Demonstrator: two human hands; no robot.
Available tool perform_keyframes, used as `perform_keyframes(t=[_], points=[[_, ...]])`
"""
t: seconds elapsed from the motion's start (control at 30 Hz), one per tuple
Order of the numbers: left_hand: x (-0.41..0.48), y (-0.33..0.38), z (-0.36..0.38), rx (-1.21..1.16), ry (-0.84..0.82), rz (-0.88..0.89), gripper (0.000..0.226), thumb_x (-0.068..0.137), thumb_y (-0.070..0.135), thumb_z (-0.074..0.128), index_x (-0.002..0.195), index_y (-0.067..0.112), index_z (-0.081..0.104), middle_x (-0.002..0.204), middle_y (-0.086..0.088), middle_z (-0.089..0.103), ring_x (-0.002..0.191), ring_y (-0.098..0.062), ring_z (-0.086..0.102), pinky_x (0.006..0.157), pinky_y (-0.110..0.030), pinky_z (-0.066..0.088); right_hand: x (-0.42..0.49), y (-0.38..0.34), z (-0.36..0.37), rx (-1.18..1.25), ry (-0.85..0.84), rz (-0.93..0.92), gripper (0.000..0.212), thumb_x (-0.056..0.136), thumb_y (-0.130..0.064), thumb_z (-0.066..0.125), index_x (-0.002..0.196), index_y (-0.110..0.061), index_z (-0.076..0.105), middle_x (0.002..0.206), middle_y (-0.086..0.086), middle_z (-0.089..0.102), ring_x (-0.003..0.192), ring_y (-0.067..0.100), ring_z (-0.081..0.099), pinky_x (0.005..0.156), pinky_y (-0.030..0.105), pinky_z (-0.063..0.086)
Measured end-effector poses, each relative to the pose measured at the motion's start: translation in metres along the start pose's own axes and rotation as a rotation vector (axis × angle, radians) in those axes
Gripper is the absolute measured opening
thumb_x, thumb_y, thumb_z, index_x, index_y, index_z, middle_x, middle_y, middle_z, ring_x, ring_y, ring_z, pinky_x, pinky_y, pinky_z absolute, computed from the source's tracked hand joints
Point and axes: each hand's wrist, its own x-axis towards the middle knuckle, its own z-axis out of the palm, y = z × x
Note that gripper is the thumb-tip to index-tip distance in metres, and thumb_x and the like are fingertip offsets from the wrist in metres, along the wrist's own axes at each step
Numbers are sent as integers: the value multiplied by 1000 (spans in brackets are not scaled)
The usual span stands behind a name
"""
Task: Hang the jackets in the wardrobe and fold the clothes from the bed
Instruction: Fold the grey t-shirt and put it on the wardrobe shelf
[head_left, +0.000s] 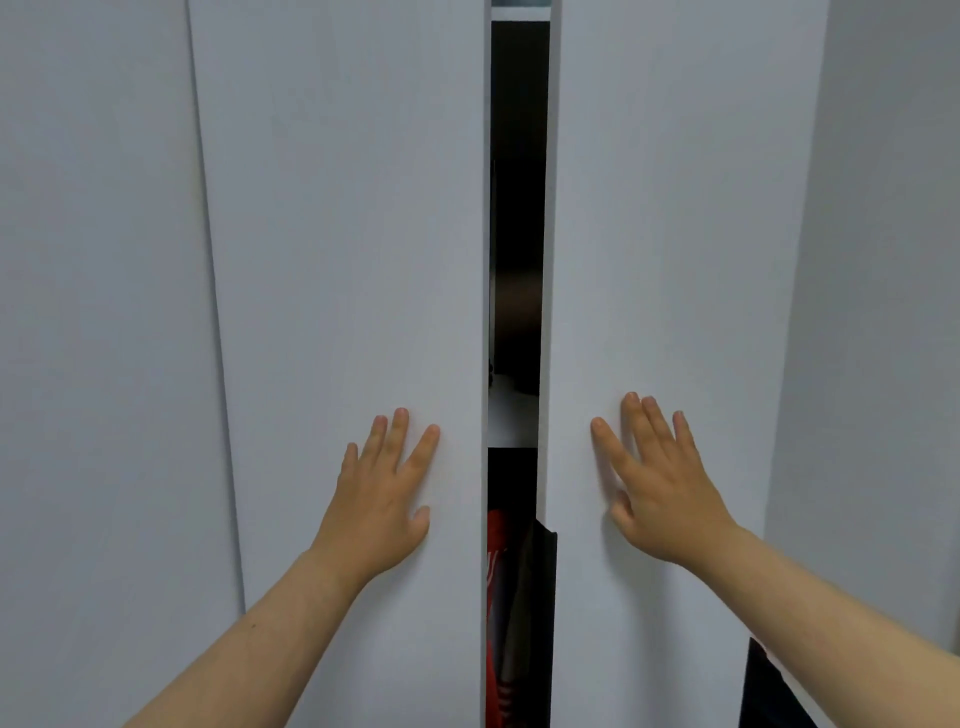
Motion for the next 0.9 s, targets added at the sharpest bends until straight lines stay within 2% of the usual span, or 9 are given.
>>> perform_keyframes(t=[0.07, 0.17, 0.23, 0.33, 0.43, 0.53, 0.63, 0.8, 0.9], points=[[3, -1, 13, -5, 31, 0, 93, 92, 26, 53, 156, 28, -14, 161, -5, -22, 149, -26, -16, 121, -50, 9, 0, -5, 12, -34, 15, -3, 108, 76, -20, 66, 158, -14, -3, 162, 25, 10, 149, 45, 11, 116, 65, 21], [3, -3, 36, -13, 117, 13, 103, 78, 12, 62, 158, 19, -1, 164, -14, 7, 151, -32, 8, 118, -47, 18, 1, -14, 30, -48, 67, 5, 112, 74, -12, 68, 157, -10, -7, 161, 27, 10, 149, 46, 11, 115, 61, 15], [5, -7, 47, -13, 142, 36, 109, 71, 9, 65, 159, 17, 1, 162, -16, 15, 148, -34, 13, 123, -46, 16, 4, -17, 36, -48, 89, 26, 114, 71, -7, 68, 157, -8, -6, 161, 28, 10, 149, 46, 9, 115, 60, 11], [11, -10, 53, -9, 137, 42, 112, 68, 9, 66, 158, 18, -1, 162, -16, 15, 148, -33, 13, 120, -42, 4, 11, -20, 42, -41, 85, 46, 116, 69, -6, 69, 157, -8, -6, 161, 28, 10, 149, 46, 9, 115, 59, 11], [16, -10, 58, -21, 117, 48, 107, 71, 19, 62, 159, 19, 0, 164, -13, 8, 150, -31, 8, 119, -41, 2, 16, -21, 47, -20, 54, 64, 115, 69, -14, 68, 157, -10, -7, 162, 26, 8, 149, 44, 8, 116, 59, 13], [21, -16, 65, -15, 108, 66, 94, 81, 42, 47, 159, 22, 0, 166, -7, -7, 153, -23, -8, 120, -39, 1, 19, -21, 48, 8, 14, 68, 106, 78, -36, 56, 157, -15, -10, 164, 19, -1, 151, 39, 2, 120, 58, 14], [25, -22, 73, -11, 98, 86, 96, 81, 53, 49, 159, 24, 2, 166, -6, -4, 153, -21, -8, 120, -39, 3, 22, -20, 51, 4, -1, 64, 99, 84, -56, 44, 158, -16, -8, 165, 17, 0, 152, 37, 1, 118, 52, 7], [33, -21, 83, -14, 125, 84, 102, 80, 51, 61, 159, 22, 3, 166, -7, -3, 153, -22, -6, 120, -40, 4, 25, -16, 62, -14, -12, 60, 96, 85, -58, 43, 159, -16, -3, 165, 19, 5, 152, 37, 4, 118, 53, 9], [36, -22, 88, -11, 135, 78, 100, 82, 51, 58, 159, 23, 1, 166, -5, -10, 153, -23, -5, 120, -40, 3, 27, -17, 67, -20, -19, 69, 95, 86, -57, 42, 159, -15, -3, 164, 20, 8, 152, 36, 3, 118, 53, 11]])
